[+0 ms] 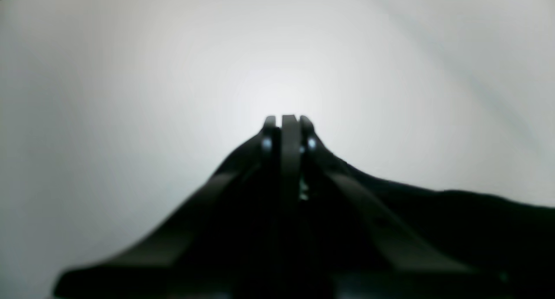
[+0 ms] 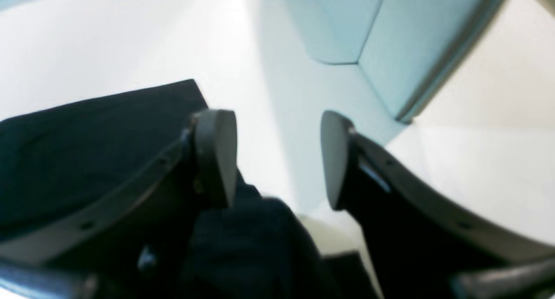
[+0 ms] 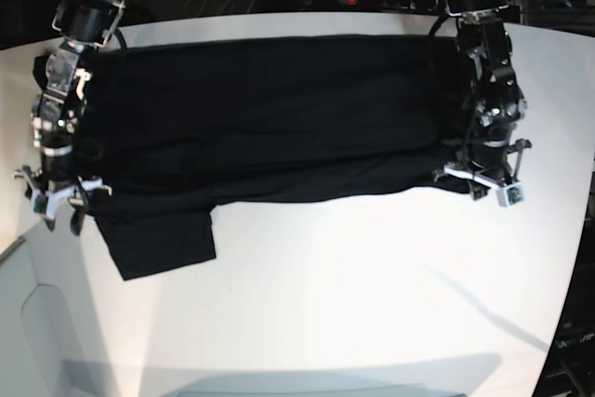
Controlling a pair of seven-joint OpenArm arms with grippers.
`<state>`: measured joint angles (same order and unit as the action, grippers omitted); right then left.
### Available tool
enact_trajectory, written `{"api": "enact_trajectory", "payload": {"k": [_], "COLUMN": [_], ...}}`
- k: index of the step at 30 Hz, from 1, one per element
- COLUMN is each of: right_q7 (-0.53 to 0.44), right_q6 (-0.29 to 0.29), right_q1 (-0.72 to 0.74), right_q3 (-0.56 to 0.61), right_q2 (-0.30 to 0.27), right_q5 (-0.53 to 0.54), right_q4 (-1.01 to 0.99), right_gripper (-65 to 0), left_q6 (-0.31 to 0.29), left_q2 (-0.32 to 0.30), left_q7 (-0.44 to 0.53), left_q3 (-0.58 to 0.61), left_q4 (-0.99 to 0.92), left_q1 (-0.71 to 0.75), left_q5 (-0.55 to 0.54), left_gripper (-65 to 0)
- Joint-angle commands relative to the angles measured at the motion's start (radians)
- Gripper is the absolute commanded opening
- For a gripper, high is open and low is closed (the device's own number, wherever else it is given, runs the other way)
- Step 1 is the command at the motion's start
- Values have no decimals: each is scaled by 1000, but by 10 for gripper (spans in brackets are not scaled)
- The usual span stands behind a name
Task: Fold the T-shirt properly
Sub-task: 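Lower the folded hem and hold it with both grippers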
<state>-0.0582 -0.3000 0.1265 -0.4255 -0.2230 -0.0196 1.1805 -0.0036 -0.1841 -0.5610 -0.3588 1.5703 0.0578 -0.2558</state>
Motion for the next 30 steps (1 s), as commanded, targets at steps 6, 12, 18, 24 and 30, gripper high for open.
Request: {"api": "enact_trajectory", "payload": {"k": [6, 12, 18, 24, 30], "right_q7": [211, 449, 479, 470, 479], "right_q6": [0, 0, 0, 0, 0], "right_q1": [118, 175, 212, 218, 216], "right_q3": [123, 242, 247, 247, 251], "right_q2": [-60, -103, -109, -109, -109], "right_q5": [14, 14, 14, 14, 14], "right_q4": [17, 17, -57, -162, -166], "right_gripper": [-331, -285, -269, -269, -270], "left_q6": [0, 0, 0, 0, 0], "left_q2": [-12, -5, -5, -8, -13], "left_q7": [22, 22, 22, 22, 22], "left_q3": [-4, -4, -4, -4, -4], "left_q4": [58, 61, 61, 61, 61], "left_q1": [0, 1, 1, 0, 0], "left_q5": [0, 0, 0, 0, 0], "left_gripper": [-650, -650, -650, -650, -650]}}
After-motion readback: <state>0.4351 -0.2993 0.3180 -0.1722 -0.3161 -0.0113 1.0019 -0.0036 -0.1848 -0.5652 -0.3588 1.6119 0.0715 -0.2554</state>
